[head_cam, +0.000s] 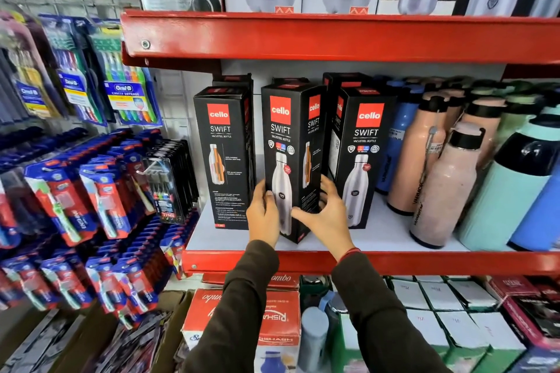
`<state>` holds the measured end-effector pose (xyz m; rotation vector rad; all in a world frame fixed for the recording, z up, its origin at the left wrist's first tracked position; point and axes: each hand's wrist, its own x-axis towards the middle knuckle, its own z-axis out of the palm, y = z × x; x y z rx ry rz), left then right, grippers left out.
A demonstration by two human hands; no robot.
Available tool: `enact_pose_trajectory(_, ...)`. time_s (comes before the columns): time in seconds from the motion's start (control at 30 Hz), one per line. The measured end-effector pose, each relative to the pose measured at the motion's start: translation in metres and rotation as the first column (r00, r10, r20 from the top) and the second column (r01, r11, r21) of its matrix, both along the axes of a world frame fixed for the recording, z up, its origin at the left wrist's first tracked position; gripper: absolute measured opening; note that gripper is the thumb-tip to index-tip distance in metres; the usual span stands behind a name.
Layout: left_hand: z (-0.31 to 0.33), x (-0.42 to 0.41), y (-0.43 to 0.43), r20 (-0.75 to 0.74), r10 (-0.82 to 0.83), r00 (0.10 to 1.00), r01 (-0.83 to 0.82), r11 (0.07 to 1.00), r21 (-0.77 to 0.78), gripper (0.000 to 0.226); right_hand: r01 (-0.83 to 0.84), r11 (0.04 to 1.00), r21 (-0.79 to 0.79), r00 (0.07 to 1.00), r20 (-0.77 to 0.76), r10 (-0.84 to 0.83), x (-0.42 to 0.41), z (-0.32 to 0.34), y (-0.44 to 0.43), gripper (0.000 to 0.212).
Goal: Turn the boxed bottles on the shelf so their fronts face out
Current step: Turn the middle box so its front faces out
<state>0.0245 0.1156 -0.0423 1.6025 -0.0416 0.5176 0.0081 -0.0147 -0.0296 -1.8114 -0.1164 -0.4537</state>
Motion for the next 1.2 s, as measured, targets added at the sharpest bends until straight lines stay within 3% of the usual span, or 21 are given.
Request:
enact_pose_trajectory(0.2,-0.008,0.005,0.004,-0.005,0.007,1.000,-0.007,0.999,-0.042,0.037,-0.112,0.994,0.013,0.993,-0.036,0.112,0.004,-0.002,-0.001,0.088)
enact_pose_trajectory(0.37,-0.009,0.004,0.000,0.066,0.000,0.998,0.004,0.998,-0.069,0.036,-0.094,0.995,-0.025,0.995,-0.019,0.094,0.006,-0.001,0.000,0.073)
enact_pose_trajectory(0.87,-0.007,0.004,-0.008,0.100,-0.014,0.995,0.016,1.000,-0.022,0.035,0.015,0.986,-0.167,1.000,-0.005,-0.016,0.018,-0.010,0.002,0.066)
enact_pose_trajectory(1.2,-0.007,0.001,-0.009,0.081,-0.008,0.997,0.006,1.000,0.023,0.036,0.173,0.985,-0.004,0.985,-0.018,-0.173,0.015,-0.010,0.010,0.047)
